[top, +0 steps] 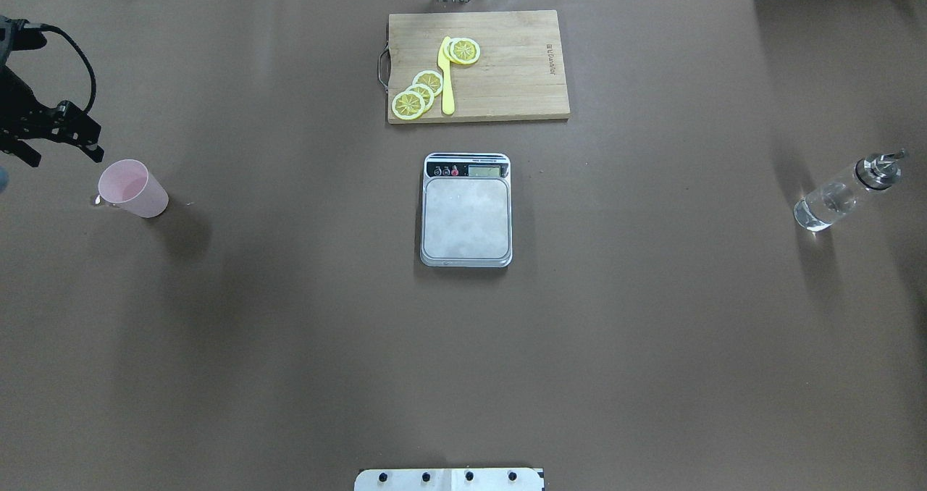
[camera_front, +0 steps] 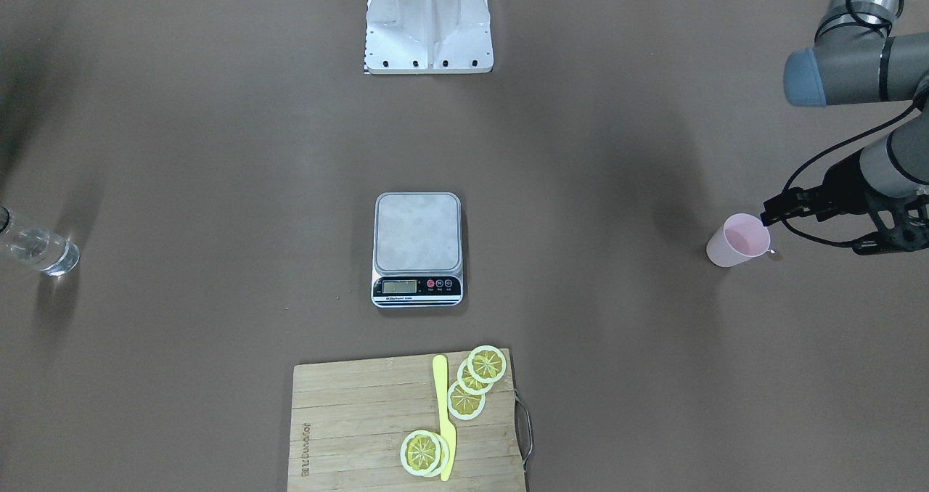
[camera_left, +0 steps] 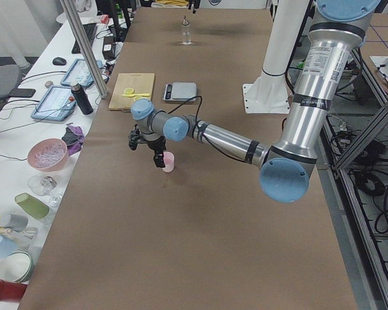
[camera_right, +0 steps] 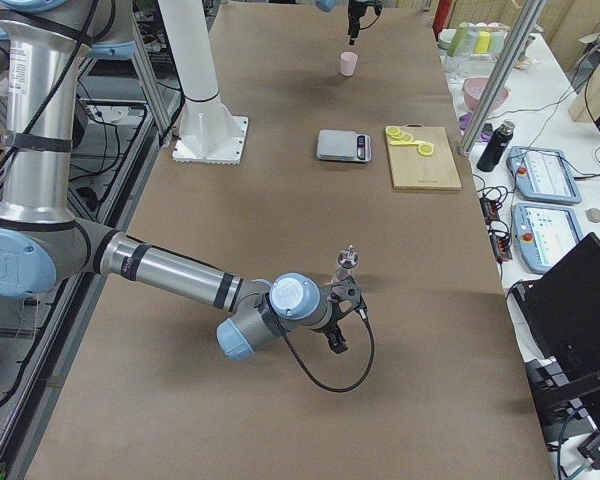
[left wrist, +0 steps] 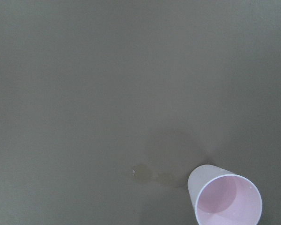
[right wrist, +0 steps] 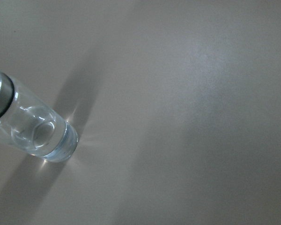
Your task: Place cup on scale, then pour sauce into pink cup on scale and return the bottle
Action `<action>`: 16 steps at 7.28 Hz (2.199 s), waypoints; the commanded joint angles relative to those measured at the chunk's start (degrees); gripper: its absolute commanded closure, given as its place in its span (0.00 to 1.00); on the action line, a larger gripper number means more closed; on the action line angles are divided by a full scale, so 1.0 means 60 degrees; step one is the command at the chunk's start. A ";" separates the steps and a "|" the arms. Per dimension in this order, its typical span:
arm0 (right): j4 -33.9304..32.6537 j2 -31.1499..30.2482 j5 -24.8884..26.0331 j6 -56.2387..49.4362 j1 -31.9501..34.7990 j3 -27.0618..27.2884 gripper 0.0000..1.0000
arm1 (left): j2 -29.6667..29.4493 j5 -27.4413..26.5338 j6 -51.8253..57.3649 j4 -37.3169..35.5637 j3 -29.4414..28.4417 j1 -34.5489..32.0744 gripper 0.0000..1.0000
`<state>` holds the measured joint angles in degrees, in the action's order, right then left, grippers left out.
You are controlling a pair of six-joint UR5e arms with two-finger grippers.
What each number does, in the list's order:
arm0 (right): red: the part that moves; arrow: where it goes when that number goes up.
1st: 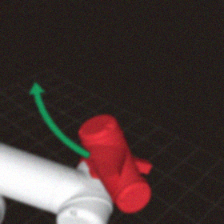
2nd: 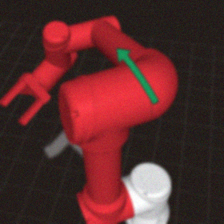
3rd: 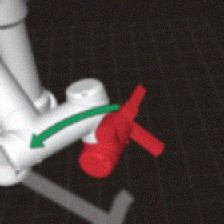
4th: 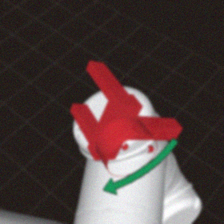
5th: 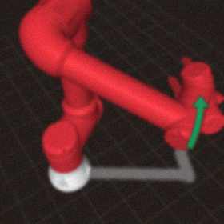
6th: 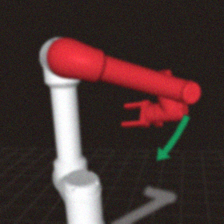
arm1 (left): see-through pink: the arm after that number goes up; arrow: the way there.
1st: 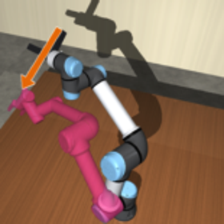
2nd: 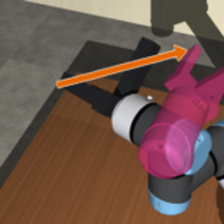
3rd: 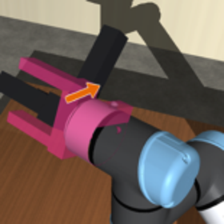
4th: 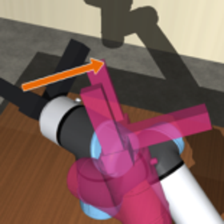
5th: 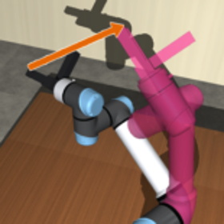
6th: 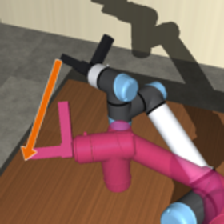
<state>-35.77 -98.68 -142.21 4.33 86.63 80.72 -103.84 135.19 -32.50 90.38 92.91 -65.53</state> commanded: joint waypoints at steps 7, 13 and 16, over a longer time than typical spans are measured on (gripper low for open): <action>0.2796 0.1267 -0.0966 0.0068 -0.0637 -0.2373 0.00 | -0.0037 0.0041 -0.0575 0.0713 -0.0646 0.0506 0.34; 0.3775 0.1933 -0.1097 0.0655 -0.1196 -0.2306 0.00 | -0.0110 0.0041 -0.0619 0.1094 -0.1042 0.0682 0.53; 0.3896 0.1565 -0.1172 0.0378 -0.1196 -0.2320 0.01 | -0.0110 0.0041 -0.0633 0.1094 -0.1012 0.0682 0.92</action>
<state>-12.96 -88.74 -149.42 7.35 79.49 66.96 -104.50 135.44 -36.29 96.93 86.75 -61.44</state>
